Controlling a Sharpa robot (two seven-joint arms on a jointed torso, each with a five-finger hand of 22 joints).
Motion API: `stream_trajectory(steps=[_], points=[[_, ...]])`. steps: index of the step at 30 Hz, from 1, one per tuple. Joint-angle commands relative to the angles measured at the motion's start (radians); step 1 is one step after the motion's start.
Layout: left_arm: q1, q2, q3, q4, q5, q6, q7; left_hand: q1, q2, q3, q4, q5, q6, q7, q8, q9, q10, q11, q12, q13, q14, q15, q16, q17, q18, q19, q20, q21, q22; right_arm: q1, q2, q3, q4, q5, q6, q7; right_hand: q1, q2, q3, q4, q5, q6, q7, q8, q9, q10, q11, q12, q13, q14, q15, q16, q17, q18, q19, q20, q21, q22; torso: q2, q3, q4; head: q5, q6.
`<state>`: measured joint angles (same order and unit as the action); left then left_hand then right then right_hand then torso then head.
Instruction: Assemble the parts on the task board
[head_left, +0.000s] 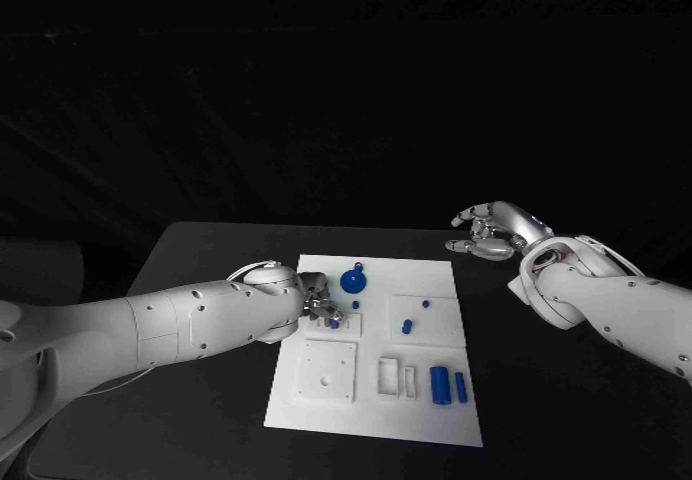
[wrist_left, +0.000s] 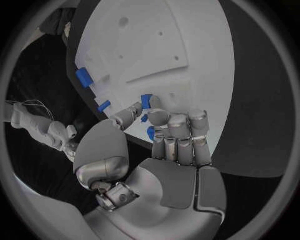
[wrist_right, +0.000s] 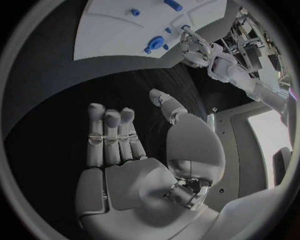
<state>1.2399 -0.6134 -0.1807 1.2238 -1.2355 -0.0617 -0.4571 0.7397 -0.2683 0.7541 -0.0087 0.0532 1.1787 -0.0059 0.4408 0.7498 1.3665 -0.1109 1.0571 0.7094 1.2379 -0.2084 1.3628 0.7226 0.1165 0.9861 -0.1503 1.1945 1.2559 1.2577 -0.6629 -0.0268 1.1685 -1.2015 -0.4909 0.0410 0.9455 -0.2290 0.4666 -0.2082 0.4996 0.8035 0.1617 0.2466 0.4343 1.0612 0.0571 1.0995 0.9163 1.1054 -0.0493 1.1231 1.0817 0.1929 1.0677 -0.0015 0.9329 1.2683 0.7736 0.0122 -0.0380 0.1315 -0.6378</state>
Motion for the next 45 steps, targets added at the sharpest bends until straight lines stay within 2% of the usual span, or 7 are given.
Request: stream_trajectory(steps=[1,15,33,43,45], points=[[0.000,0.005,0.000,-0.003,-0.005,0.019,0.013,0.009,0.003,-0.003,-0.004,-0.005,-0.004,0.002,-0.005,0.001,-0.005,-0.002,-0.004,0.001,-0.004,0.002,-0.002,0.000,-0.001,-0.006,-0.110,-0.002,-0.002,0.000,0.000,0.000,0.002,-0.002,0.013,0.004,-0.006,0.006,-0.004,0.003,0.005,0.000,0.009,0.004,-0.001,-0.009,0.000,0.005,-0.001,-0.007,-0.001,0.005,-0.001,0.069,-0.002,0.003,-0.004,0.001,0.001,-0.0004,-0.0006,-0.001,-0.001],[-0.001,0.011,-0.002,-0.007,0.004,0.034,0.018,0.009,-0.001,-0.008,-0.003,-0.005,-0.005,0.002,-0.006,0.004,-0.005,-0.001,-0.005,0.003,-0.004,0.002,-0.003,0.001,-0.002,-0.006,-0.110,-0.002,-0.002,0.000,0.000,0.000,0.004,-0.002,0.015,0.004,-0.007,0.006,-0.004,0.004,0.005,0.000,0.009,0.004,-0.001,-0.009,0.000,0.006,-0.002,-0.008,0.000,0.006,-0.002,0.069,-0.002,0.003,-0.004,0.002,-0.001,-0.0004,0.0007,-0.002,-0.006],[-0.001,0.011,-0.002,-0.011,0.008,0.055,0.013,0.018,-0.014,-0.018,-0.009,-0.005,-0.006,0.003,-0.010,0.009,-0.006,-0.001,-0.009,0.008,-0.005,0.002,-0.003,0.001,-0.003,-0.008,-0.110,-0.002,-0.003,0.000,-0.001,0.000,0.004,-0.002,0.016,0.004,-0.008,0.006,-0.005,0.005,0.005,0.000,0.009,0.004,-0.002,-0.009,0.000,0.006,-0.002,-0.008,0.000,0.006,-0.003,0.069,-0.002,0.003,-0.004,0.002,-0.001,-0.0002,0.0004,-0.002,-0.004],[-0.001,0.011,-0.003,-0.009,0.010,0.053,0.014,0.020,-0.013,-0.018,-0.009,-0.005,-0.006,0.003,-0.011,0.011,-0.006,-0.001,-0.009,0.010,-0.006,0.002,-0.004,0.001,-0.003,-0.008,-0.110,-0.003,-0.003,0.000,-0.002,0.000,0.004,-0.001,0.019,0.004,-0.009,0.006,-0.006,0.005,0.006,0.000,0.009,0.004,-0.002,-0.009,0.000,0.006,-0.003,-0.008,0.000,0.007,-0.003,0.069,-0.002,0.004,-0.005,0.002,-0.001,-0.0002,0.0006,-0.002,-0.005],[-0.001,0.011,-0.003,-0.009,0.018,0.053,0.015,0.032,-0.002,-0.013,-0.013,-0.005,-0.006,0.003,-0.012,0.013,-0.006,-0.001,-0.010,0.011,-0.006,0.002,-0.004,0.001,-0.002,-0.008,-0.111,-0.003,-0.003,0.000,-0.001,0.000,0.004,-0.001,0.019,0.004,-0.009,0.006,-0.006,0.005,0.006,0.000,0.009,0.004,-0.002,-0.009,0.000,0.006,-0.003,-0.008,0.000,0.007,-0.004,0.069,-0.002,0.004,-0.005,0.002,-0.001,-0.0001,0.0005,-0.002,-0.005]])
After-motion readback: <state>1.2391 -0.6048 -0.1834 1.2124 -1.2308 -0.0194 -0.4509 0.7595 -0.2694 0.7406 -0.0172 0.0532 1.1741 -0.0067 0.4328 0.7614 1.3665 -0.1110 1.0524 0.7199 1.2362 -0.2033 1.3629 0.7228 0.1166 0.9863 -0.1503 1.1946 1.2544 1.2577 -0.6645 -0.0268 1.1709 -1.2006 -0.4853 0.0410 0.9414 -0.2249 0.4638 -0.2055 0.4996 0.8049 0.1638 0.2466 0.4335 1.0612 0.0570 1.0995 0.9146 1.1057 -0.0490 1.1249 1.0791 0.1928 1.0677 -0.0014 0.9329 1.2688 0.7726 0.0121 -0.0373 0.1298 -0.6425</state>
